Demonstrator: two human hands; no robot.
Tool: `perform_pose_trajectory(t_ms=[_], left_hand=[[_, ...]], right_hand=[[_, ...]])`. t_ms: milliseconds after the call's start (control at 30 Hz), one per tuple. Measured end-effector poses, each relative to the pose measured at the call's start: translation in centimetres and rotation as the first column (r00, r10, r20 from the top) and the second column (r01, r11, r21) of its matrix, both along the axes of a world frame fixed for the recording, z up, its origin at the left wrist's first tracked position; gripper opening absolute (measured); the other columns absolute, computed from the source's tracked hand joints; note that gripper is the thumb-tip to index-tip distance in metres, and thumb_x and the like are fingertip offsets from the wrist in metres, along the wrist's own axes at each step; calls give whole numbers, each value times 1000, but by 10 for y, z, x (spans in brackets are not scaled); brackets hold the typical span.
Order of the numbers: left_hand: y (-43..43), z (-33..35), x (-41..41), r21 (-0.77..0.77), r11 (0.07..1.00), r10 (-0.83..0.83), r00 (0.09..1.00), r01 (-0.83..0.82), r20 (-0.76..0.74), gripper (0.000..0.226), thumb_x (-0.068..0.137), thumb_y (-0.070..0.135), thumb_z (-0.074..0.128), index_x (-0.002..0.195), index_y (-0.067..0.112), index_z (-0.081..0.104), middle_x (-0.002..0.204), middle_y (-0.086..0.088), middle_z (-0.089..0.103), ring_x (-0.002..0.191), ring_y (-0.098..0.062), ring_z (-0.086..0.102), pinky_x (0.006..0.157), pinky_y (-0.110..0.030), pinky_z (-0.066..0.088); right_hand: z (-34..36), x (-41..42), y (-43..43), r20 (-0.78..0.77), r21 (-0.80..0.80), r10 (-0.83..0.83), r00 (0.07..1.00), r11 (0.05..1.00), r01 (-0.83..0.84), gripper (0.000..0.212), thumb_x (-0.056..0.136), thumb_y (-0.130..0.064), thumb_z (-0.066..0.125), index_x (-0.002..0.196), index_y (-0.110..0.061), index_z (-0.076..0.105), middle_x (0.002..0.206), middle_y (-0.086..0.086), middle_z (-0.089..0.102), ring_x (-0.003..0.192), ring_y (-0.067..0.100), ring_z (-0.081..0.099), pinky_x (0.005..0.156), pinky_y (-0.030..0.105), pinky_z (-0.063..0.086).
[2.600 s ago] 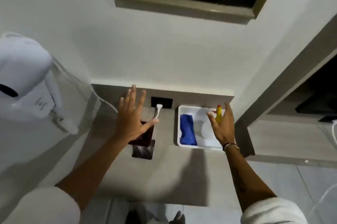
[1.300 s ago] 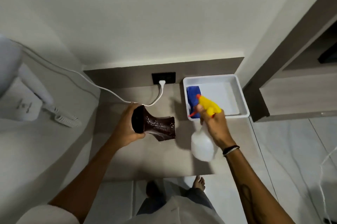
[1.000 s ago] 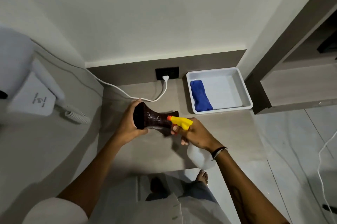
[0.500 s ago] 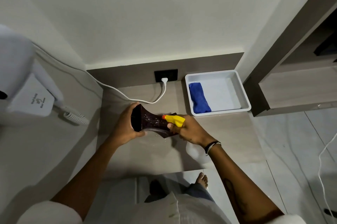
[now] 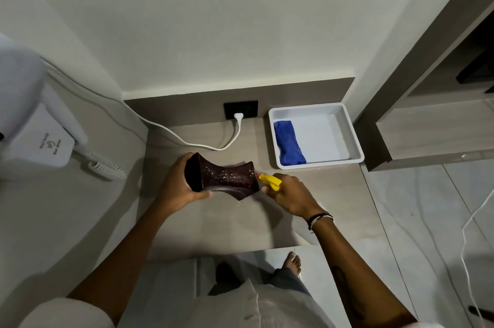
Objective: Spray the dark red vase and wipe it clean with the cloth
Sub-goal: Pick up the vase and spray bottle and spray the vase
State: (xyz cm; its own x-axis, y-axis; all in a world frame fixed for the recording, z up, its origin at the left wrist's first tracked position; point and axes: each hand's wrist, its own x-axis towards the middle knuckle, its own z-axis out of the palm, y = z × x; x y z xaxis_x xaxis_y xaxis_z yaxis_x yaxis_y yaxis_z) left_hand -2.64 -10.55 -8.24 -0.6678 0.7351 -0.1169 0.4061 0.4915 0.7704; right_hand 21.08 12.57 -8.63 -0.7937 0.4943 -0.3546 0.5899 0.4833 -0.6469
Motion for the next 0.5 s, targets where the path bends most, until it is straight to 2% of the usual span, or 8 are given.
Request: perform_pose_trajectory(t_ms=[67,133,233,300,367,400,467,500], left_hand=[[-2,1,2,2,997,82,994,-83,75,91,44,53,100,122,60,52,124,25,64,114,3,64,93,-21,51],[-2,1,4,-9,980,195,962,-197,193,95,41,60,100,124,47,54,119,26,64,109,4,63,87,-19,51],[-5,-5,6,-33,938,326,843,-346,429,105,33,73,99,120,25,65,116,6,75,103,-12,74,81,-28,58],[-4,-5,8,-86,926,358,778,-368,516,101,40,71,99,121,20,69,118,-6,79,101,-22,78,76,-35,61],[-8,-3,9,-127,927,363,751,-354,552,91,60,61,96,135,22,64,127,-8,76,107,-26,76,84,-42,63],[-11,-2,9,-141,928,362,747,-345,557,86,70,57,93,143,26,60,132,-6,72,112,-26,74,92,-45,63],[-13,3,11,-153,938,342,759,-311,554,77,82,55,87,149,33,56,139,-3,69,120,-24,70,100,-46,60],[-14,6,12,-149,945,323,767,-290,555,74,84,53,85,150,34,56,141,-2,69,122,-23,69,99,-43,60]], right_hand=[[2,5,-1,-68,-77,-36,997,997,31,32,104,-42,68,112,-12,71,99,9,78,84,28,71,74,40,54],[8,7,-7,-141,-197,-128,982,975,99,31,104,-39,69,121,-14,73,89,10,75,66,19,64,63,37,57],[11,8,-27,-188,-314,-251,950,932,184,5,103,-34,71,106,-32,73,84,14,75,57,19,62,49,30,54],[12,9,-40,-192,-317,-272,943,926,203,5,103,-33,72,99,-37,71,82,9,74,57,20,63,48,31,54],[10,8,-55,-187,-325,-287,939,921,217,11,102,-34,72,102,-23,72,82,8,74,57,18,64,50,31,54],[9,7,-61,-194,-325,-278,941,923,205,12,102,-35,72,102,-23,72,80,3,74,58,13,64,52,30,54],[9,6,-72,-194,-312,-197,961,941,130,5,102,-37,72,105,-42,72,84,-17,71,61,0,68,60,20,51],[12,3,-78,-196,-297,-146,970,951,83,13,103,-38,72,113,-46,73,89,-22,70,65,-7,68,63,16,49]])
